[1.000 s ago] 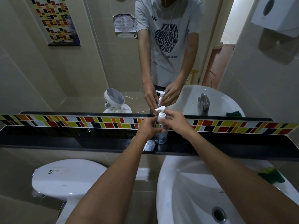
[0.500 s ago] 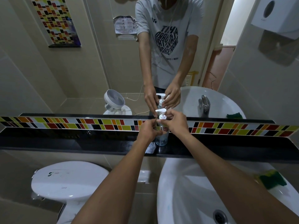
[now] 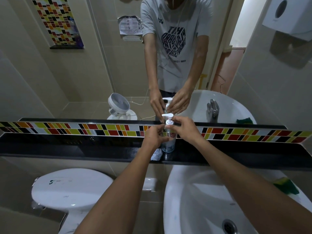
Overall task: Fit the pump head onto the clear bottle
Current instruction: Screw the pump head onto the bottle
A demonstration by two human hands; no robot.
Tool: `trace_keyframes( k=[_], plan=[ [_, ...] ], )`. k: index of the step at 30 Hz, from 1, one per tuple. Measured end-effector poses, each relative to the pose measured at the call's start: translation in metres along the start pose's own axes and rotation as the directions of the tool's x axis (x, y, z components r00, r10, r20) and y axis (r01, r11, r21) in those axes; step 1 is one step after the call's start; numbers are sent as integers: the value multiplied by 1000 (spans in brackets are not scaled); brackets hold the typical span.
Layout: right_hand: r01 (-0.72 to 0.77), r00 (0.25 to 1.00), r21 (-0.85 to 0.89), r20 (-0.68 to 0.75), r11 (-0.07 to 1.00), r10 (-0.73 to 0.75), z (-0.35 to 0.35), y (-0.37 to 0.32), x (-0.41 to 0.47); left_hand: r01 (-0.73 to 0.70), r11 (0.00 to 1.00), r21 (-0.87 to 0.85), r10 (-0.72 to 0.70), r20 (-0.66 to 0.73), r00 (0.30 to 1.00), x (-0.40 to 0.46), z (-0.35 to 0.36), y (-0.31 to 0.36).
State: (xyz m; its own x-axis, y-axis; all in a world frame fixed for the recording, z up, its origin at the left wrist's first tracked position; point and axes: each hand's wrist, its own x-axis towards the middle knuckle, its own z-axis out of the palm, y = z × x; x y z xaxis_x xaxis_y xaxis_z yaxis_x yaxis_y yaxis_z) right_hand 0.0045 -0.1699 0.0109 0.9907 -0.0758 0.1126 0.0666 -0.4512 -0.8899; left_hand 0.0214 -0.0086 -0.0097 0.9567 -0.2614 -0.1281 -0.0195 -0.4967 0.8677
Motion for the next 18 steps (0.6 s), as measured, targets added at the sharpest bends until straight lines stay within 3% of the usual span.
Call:
trace_keyframes(
  k=[5,9,13,18],
  plan=[
    [9,994,-7,-108,1000,-10,11,3,-7,-28,999,30,28,-19,999,0,4,0],
    [-12,998,2,-56,1000,12,2,0,-4,-24,1000,15,24,-7,1000,0,2,-1],
    [-67,996,260,-43,963,81,-9,-6,-1,15,999,-39,-14,33,999,1,3,1],
    [-77,992,365,-67,928,109,-4,-11,5,28,999,-42,-26,46,999,3,3,1]
  ],
)
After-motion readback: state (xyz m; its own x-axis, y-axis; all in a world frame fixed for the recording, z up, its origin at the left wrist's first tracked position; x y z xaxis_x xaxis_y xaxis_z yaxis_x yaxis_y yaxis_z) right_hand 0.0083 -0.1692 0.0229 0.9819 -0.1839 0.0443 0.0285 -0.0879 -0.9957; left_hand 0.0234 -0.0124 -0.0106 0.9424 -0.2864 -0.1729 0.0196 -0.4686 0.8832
